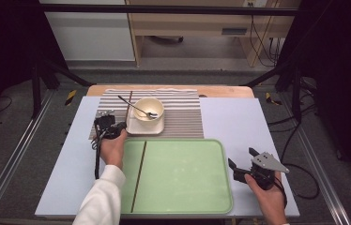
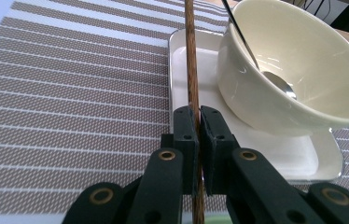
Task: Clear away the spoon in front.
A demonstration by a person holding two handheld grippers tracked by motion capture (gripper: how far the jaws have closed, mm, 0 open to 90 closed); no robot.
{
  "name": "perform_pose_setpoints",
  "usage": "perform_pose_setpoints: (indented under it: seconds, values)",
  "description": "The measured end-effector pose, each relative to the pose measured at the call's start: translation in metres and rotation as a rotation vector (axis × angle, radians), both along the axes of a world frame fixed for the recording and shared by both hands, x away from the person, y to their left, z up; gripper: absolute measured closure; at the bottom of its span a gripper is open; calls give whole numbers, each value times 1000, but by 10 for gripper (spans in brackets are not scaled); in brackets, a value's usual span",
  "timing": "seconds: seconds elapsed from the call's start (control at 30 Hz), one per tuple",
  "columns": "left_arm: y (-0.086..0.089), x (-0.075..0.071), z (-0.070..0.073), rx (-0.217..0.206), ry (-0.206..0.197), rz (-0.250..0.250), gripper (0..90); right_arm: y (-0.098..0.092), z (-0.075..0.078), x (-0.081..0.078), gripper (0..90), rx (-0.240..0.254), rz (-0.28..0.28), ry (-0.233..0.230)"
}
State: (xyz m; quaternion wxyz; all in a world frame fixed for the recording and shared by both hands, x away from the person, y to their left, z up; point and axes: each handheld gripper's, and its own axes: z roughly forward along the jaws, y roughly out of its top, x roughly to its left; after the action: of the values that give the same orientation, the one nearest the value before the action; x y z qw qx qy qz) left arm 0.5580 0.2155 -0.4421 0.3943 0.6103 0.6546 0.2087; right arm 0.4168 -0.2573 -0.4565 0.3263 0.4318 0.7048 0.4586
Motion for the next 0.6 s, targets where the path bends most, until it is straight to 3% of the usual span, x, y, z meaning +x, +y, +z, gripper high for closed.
perform_pose_setpoints:
  seconds: [0.23,0.3,0.43,0.6]
  values:
    - [8,-33,5,-36,-16,32,854,1,1,-1,127,-5,3,-7]
    - [8,-45,7,-24,-26,28,854,1,1,-1,127,-2,5,-5]
    - [7,-68,8,-67,-39,21,854,2,1,-1,127,2,7,-2]
    - [6,-92,11,-68,-50,13,854,2,2,-2,127,-4,7,-8]
